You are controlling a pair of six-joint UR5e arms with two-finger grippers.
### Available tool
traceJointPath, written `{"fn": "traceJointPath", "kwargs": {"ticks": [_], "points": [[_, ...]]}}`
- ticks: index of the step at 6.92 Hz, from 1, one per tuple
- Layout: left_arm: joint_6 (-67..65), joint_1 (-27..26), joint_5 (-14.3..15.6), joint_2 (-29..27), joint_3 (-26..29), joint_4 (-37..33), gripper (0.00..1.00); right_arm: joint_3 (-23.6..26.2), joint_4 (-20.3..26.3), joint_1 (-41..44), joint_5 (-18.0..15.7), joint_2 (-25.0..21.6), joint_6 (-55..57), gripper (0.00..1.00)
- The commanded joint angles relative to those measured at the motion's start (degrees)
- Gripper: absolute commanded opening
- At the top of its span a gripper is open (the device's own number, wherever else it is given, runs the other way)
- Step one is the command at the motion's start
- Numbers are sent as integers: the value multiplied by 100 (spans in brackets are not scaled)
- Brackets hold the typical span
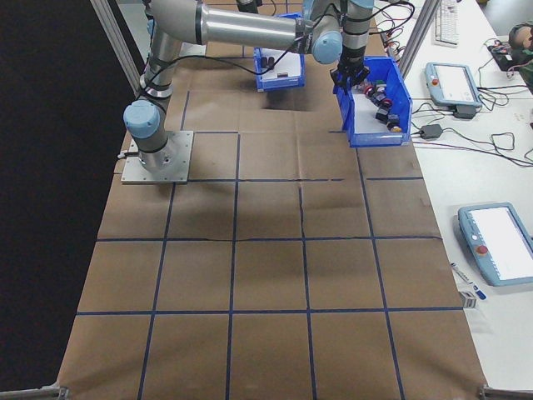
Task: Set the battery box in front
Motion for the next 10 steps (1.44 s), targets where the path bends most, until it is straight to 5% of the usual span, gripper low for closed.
{"fn": "traceJointPath", "kwargs": {"ticks": [1,5,10], "points": [[930,1148,-615,-438,417,-10,0,812,52,-837,39,-721,-971,3],[953,690,-783,-2283,2193,-28,0,3220,-71,-1087,57,-2426,-1213,3],[-478,-498,-678,-3664,3828,-63,0,4225,-361,-1026,74,-3114,-723,4]]}}
